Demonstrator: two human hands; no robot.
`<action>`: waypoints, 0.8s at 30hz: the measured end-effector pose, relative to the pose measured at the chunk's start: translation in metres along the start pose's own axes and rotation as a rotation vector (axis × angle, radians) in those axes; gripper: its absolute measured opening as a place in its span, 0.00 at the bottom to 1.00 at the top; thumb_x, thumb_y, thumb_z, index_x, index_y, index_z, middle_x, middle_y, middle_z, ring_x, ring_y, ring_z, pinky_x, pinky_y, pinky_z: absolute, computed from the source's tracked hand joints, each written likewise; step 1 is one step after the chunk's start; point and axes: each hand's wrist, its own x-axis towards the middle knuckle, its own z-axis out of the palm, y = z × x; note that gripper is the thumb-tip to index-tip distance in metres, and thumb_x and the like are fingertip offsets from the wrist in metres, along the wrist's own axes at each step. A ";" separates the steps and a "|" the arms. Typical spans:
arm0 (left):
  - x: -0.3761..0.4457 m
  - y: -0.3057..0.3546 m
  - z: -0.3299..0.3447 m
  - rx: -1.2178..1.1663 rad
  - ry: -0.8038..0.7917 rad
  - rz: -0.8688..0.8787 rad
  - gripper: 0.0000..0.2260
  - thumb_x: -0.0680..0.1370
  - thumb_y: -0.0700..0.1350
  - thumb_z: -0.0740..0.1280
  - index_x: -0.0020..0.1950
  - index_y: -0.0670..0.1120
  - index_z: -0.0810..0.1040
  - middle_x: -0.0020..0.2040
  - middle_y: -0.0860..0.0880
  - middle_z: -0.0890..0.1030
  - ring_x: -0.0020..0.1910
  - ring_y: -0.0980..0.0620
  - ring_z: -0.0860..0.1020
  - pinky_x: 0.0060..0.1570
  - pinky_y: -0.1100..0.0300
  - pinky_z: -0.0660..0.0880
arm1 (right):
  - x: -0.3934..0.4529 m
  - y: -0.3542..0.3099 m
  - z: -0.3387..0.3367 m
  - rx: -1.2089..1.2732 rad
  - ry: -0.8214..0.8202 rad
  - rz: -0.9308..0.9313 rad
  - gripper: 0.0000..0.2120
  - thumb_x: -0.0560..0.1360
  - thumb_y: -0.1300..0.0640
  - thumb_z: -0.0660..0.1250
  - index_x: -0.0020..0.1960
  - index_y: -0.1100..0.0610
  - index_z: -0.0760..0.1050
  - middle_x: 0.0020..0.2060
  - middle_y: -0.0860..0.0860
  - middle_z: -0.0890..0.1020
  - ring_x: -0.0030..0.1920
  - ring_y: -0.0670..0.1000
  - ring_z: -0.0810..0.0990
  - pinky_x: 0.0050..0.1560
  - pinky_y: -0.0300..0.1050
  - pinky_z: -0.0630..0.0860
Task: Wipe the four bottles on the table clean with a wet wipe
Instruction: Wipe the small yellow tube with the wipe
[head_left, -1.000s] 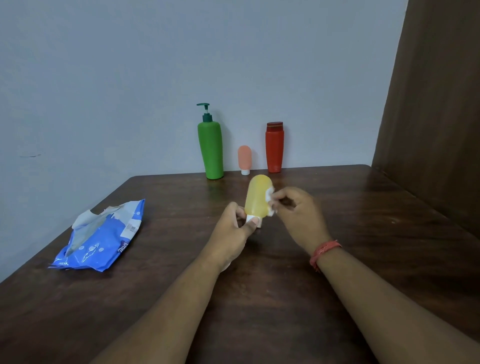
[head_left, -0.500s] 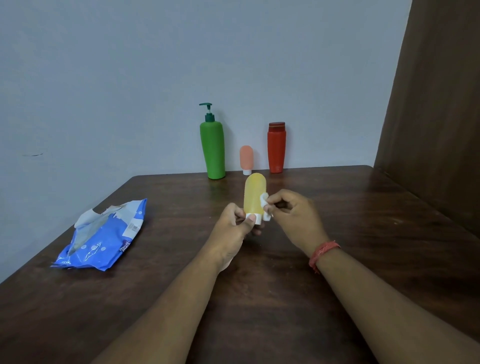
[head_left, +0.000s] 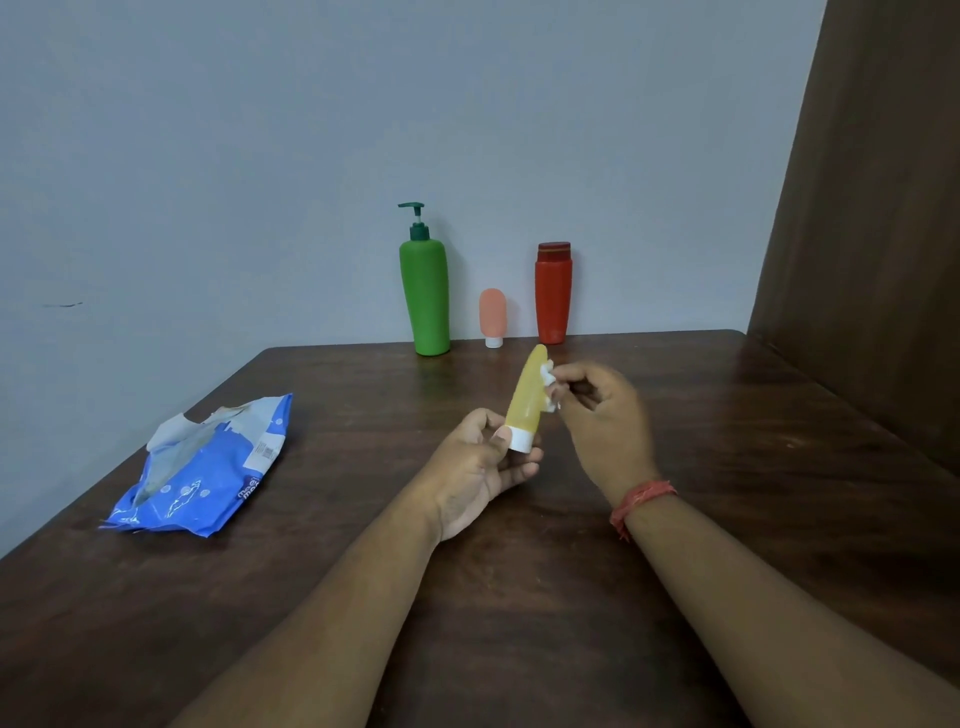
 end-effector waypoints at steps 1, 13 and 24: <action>0.000 0.000 -0.001 -0.010 0.003 -0.007 0.06 0.85 0.35 0.55 0.52 0.40 0.69 0.50 0.39 0.79 0.45 0.47 0.82 0.47 0.55 0.81 | -0.001 0.001 -0.001 0.004 -0.025 -0.002 0.11 0.74 0.66 0.70 0.46 0.50 0.81 0.46 0.46 0.83 0.48 0.45 0.82 0.49 0.39 0.79; 0.001 0.000 0.001 -0.019 0.065 0.000 0.05 0.86 0.37 0.56 0.51 0.41 0.68 0.51 0.38 0.78 0.45 0.47 0.80 0.45 0.56 0.81 | -0.004 0.002 -0.001 0.005 -0.119 0.029 0.07 0.74 0.66 0.72 0.45 0.55 0.81 0.46 0.46 0.83 0.48 0.41 0.82 0.48 0.33 0.77; -0.001 0.000 0.003 0.009 0.170 0.064 0.09 0.82 0.34 0.64 0.46 0.43 0.66 0.55 0.33 0.80 0.50 0.43 0.84 0.52 0.52 0.82 | -0.008 0.003 0.004 -0.090 -0.186 0.050 0.07 0.73 0.63 0.73 0.41 0.54 0.78 0.42 0.47 0.81 0.41 0.42 0.80 0.41 0.32 0.75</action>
